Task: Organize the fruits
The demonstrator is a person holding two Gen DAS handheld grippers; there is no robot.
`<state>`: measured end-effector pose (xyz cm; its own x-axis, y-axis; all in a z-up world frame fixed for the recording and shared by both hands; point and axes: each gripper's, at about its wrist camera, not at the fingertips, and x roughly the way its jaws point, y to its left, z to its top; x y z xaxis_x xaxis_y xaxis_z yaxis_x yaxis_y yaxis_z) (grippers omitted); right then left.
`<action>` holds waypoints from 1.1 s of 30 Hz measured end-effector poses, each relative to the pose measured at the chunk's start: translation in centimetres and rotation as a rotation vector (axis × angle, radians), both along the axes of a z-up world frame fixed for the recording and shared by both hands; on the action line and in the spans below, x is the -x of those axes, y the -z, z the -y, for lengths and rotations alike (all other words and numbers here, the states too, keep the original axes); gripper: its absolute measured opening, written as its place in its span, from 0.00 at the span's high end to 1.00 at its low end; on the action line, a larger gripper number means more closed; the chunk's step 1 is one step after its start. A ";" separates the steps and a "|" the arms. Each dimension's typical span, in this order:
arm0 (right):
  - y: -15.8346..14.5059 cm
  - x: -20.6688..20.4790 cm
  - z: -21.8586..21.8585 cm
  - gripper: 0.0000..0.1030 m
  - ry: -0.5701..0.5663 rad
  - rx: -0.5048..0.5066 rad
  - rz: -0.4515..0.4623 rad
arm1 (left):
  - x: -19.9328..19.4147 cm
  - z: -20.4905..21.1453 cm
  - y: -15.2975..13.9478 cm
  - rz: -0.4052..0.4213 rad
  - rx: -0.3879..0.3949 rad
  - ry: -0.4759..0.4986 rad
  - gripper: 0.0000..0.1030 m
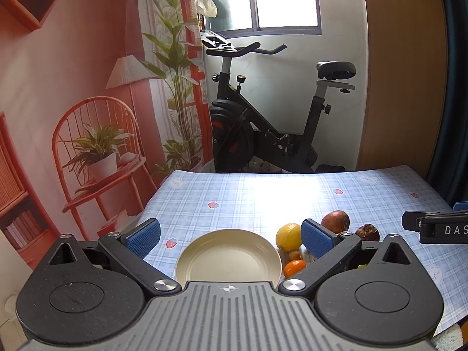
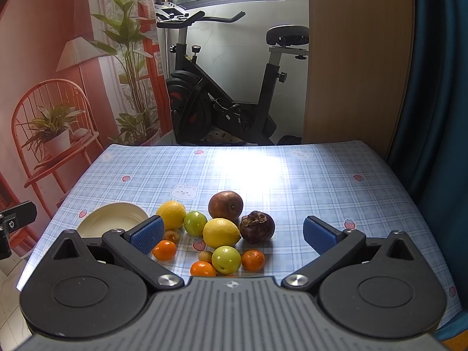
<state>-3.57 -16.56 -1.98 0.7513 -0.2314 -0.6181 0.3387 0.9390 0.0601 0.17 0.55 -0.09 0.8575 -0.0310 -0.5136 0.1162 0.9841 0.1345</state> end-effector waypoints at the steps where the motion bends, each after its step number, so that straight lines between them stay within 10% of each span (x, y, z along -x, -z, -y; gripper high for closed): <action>1: 0.0 0.0 0.0 0.00 0.000 0.000 0.000 | 0.0 0.0 0.0 0.000 0.000 0.000 0.00; 33: 0.0 0.0 0.2 0.00 0.007 -0.004 0.000 | -0.1 -0.3 -0.1 -0.003 0.029 -0.002 0.00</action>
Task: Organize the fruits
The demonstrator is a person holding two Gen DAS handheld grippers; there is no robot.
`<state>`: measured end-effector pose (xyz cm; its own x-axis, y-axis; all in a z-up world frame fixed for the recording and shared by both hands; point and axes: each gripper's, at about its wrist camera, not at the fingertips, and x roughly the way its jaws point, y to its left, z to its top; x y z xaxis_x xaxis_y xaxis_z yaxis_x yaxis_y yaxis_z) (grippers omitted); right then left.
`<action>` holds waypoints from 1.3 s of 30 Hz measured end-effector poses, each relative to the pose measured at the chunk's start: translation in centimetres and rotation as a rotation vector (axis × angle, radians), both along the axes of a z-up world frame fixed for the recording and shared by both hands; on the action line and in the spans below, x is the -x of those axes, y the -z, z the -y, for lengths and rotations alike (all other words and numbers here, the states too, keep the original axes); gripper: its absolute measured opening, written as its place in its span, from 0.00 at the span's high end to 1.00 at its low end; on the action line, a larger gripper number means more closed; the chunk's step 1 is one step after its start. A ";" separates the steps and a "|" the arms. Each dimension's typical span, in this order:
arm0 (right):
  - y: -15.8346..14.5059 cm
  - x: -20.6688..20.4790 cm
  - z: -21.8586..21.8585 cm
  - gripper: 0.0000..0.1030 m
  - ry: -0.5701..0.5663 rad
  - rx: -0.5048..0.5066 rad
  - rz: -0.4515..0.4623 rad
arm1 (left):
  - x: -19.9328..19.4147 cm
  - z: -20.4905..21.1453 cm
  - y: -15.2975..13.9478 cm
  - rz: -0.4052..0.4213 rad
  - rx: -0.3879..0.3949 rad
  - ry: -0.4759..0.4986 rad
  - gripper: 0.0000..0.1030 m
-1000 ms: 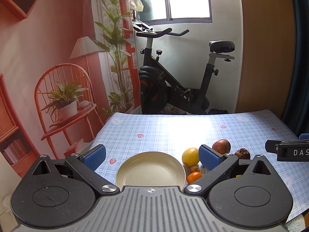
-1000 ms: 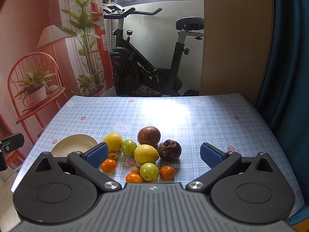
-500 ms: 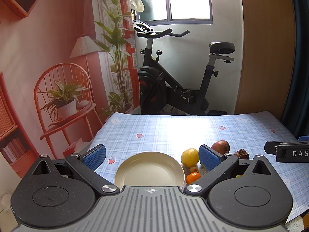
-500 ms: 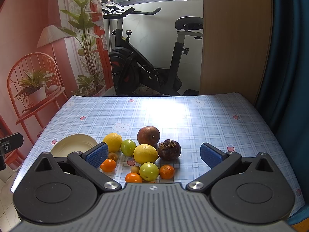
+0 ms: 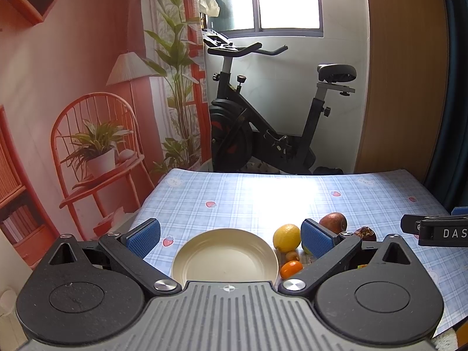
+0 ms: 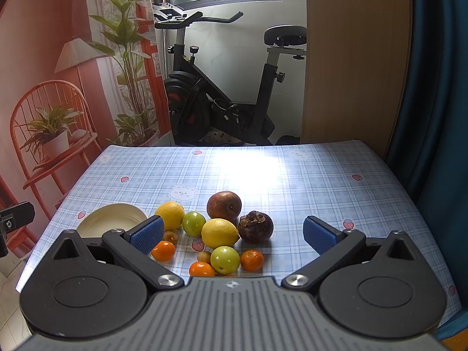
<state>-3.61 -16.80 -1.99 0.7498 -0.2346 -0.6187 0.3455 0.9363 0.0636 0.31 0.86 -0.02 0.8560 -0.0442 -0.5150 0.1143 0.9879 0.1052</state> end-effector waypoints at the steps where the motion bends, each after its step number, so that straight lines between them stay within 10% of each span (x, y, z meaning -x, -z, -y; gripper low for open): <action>1: 0.0 0.0 0.0 0.00 0.000 0.000 0.000 | 0.0 0.0 0.0 -0.001 0.000 0.000 0.00; 19: 0.2 -0.1 0.0 0.00 -0.008 -0.012 0.004 | -0.6 -0.3 0.3 -0.014 0.006 -0.018 0.00; 30: 2.1 0.2 5.7 0.00 0.001 -0.009 0.212 | -4.3 -1.2 2.5 0.008 0.089 -0.009 0.01; 39: 5.3 -1.7 7.5 0.00 -0.028 0.025 0.133 | -7.6 0.0 4.6 -0.045 0.189 0.063 0.01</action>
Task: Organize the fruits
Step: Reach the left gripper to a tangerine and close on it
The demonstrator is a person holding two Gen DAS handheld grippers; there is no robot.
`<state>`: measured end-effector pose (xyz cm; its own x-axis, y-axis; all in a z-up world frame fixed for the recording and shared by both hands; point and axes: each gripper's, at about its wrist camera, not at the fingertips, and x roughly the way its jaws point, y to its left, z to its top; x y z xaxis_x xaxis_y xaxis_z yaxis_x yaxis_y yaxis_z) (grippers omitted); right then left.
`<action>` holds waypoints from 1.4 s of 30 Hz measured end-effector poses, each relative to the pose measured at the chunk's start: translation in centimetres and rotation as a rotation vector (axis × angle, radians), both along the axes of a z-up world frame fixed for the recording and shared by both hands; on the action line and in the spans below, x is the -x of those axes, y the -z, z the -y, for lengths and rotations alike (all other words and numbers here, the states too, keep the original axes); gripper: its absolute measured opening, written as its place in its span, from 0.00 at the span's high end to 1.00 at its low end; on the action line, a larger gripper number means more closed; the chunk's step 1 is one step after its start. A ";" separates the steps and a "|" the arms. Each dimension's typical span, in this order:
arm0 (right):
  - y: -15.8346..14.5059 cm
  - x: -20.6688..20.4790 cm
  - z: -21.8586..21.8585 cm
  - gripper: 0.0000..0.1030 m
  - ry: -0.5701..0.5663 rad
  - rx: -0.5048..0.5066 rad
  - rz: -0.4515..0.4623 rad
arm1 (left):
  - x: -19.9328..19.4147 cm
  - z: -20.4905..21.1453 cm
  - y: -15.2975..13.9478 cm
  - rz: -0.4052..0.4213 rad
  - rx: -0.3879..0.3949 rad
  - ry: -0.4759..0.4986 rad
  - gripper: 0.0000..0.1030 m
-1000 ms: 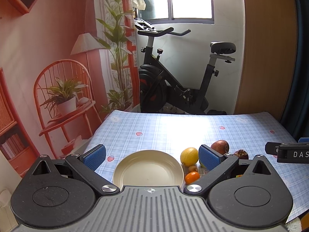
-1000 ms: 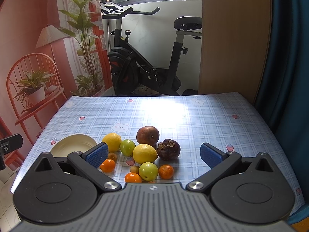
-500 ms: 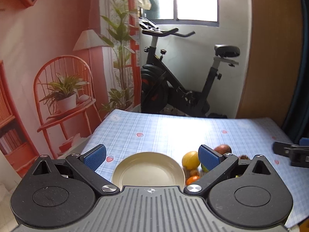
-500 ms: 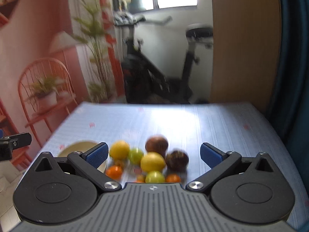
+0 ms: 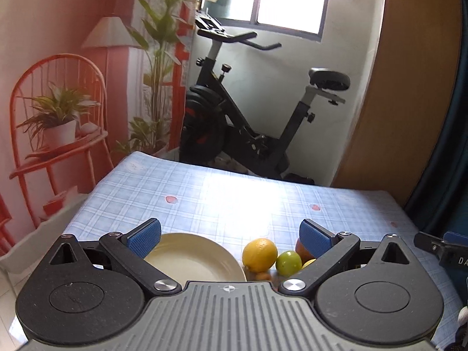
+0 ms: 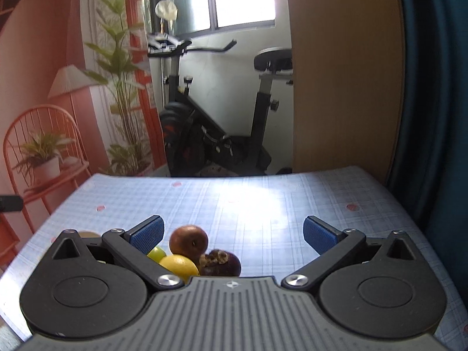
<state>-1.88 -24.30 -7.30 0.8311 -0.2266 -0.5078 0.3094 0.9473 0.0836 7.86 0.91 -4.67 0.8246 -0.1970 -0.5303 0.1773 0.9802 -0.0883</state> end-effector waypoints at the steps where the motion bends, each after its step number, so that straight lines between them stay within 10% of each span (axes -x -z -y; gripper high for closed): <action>1: 0.5 -0.3 0.2 0.00 -0.005 0.008 -0.017 | -0.2 0.4 0.2 0.005 -0.019 0.007 0.01; 22: 7.3 -4.6 4.1 0.00 -0.083 -0.125 -0.160 | -4.4 3.5 3.7 -0.064 -0.100 0.090 0.08; 42: 6.2 -1.4 1.8 0.20 -0.165 -0.144 -0.180 | -0.8 0.8 3.0 -0.144 -0.017 0.094 0.48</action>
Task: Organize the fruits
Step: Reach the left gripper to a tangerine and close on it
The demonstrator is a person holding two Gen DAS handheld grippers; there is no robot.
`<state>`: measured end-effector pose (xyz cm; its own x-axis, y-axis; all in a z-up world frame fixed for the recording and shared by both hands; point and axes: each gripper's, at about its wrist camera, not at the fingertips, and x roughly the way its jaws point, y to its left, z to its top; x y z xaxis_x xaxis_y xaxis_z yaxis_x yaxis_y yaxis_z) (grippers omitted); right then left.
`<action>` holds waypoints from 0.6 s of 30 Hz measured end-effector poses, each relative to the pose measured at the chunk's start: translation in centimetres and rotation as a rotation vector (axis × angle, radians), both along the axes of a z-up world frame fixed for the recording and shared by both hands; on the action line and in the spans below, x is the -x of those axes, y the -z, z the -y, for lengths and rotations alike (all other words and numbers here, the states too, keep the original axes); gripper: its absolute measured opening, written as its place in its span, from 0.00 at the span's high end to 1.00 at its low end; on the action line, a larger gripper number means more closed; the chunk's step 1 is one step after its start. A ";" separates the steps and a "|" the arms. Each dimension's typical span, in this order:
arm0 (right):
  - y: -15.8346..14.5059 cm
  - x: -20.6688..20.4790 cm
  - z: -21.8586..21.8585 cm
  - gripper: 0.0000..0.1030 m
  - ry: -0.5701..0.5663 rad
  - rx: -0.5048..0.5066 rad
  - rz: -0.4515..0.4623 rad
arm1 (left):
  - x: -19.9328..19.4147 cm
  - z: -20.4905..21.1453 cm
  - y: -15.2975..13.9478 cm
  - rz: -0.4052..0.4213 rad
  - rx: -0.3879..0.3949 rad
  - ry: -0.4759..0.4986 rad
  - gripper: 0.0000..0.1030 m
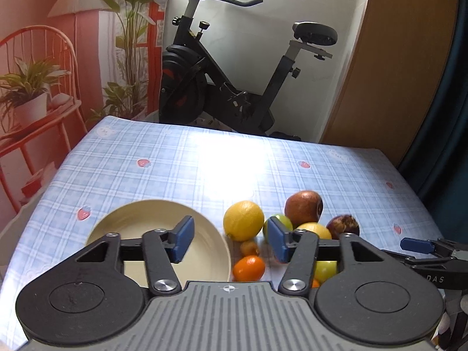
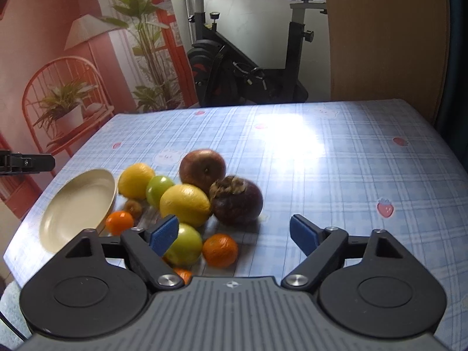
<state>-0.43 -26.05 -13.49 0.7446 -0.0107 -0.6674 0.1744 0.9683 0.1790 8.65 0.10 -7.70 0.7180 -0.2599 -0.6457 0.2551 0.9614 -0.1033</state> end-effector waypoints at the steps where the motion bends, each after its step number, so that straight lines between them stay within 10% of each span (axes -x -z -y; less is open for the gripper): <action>1: 0.1 0.1 -0.2 0.21 -0.008 0.001 -0.005 | 0.4 -0.1 0.1 0.000 -0.006 -0.006 0.48; 8: 1.3 0.9 -1.0 0.42 -0.045 0.036 -0.035 | 1.5 0.4 2.5 -0.082 0.049 0.016 0.53; 18: 2.2 2.1 1.2 0.51 -0.017 0.014 -0.013 | 1.6 9.4 7.3 -0.111 0.041 0.292 0.53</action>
